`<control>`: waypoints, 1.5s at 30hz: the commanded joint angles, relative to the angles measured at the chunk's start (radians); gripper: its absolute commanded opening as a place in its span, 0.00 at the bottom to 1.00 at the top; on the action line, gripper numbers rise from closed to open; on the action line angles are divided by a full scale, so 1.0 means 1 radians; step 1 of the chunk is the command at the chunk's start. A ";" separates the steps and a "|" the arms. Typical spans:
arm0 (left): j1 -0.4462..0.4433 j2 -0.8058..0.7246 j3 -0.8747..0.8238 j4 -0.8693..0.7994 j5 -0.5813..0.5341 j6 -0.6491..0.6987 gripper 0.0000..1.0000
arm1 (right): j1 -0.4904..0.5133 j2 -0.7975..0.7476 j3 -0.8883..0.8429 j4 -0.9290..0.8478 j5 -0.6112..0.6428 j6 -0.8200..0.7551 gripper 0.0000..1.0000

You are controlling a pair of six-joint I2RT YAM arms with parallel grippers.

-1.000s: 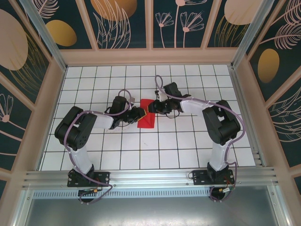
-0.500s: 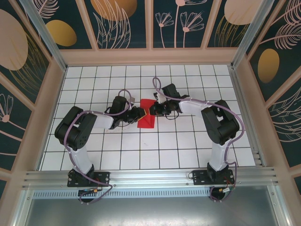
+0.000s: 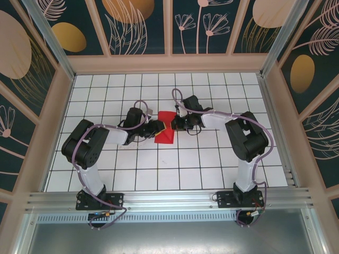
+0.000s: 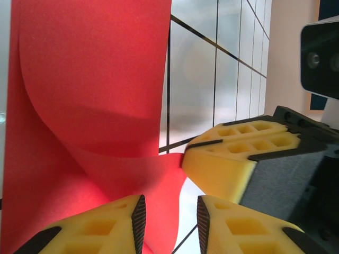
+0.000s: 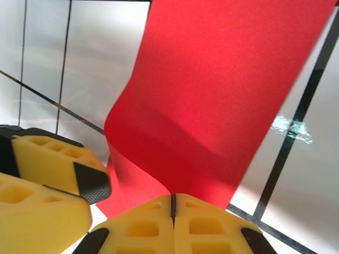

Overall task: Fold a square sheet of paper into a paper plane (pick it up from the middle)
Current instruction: Fold the triangle a second time at the center of the table.

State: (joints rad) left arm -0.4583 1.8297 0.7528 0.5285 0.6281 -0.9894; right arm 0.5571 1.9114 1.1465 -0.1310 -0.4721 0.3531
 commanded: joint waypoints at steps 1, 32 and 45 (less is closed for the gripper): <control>-0.007 -0.011 0.029 0.036 0.025 0.004 0.34 | -0.004 0.021 -0.013 -0.005 0.031 -0.001 0.08; -0.026 0.079 0.125 -0.069 -0.012 0.060 0.29 | -0.004 0.069 0.028 -0.020 0.084 -0.005 0.08; -0.026 0.102 0.131 -0.087 -0.024 0.072 0.29 | -0.004 0.089 0.045 -0.022 0.093 -0.003 0.08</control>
State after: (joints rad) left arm -0.4789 1.9144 0.8608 0.4595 0.6159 -0.9440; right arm 0.5571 1.9797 1.1717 -0.1314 -0.3931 0.3531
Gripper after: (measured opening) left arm 0.293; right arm 0.077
